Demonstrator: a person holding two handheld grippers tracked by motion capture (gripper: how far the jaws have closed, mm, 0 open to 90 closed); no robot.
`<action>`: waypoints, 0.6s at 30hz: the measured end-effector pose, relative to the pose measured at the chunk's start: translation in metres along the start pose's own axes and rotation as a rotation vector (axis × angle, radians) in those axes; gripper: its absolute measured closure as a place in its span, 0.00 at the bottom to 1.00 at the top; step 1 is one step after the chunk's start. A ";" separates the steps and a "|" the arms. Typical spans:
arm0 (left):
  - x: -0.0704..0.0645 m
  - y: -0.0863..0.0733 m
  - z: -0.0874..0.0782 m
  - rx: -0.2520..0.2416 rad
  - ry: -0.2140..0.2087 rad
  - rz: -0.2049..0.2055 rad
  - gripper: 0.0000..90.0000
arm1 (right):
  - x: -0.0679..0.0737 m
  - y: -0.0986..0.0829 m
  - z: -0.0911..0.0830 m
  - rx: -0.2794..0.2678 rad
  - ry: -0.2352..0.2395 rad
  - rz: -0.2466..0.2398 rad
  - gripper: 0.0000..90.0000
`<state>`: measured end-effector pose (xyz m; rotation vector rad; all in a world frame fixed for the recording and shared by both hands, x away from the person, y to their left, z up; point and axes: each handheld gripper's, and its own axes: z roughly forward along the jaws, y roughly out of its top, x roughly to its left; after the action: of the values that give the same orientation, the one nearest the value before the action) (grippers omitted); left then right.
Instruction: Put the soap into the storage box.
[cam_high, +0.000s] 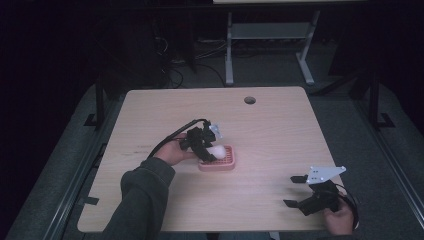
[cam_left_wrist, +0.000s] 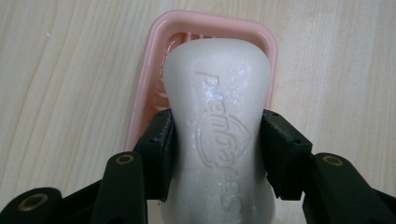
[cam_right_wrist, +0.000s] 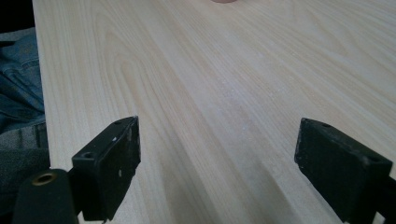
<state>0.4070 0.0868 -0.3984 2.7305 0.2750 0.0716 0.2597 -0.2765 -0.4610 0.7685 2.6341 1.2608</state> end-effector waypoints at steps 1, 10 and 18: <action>0.000 0.001 0.001 -0.002 -0.001 -0.002 0.55 | 0.000 0.000 0.000 -0.001 0.000 -0.001 0.16; 0.006 0.005 0.011 0.000 -0.010 -0.011 0.55 | 0.000 0.000 -0.001 -0.003 -0.003 -0.004 0.16; 0.009 0.009 0.017 0.006 -0.009 0.000 0.55 | -0.001 0.000 -0.001 -0.005 -0.004 -0.001 0.16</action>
<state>0.4191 0.0741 -0.4108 2.7360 0.2736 0.0581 0.2596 -0.2780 -0.4605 0.7681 2.6265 1.2637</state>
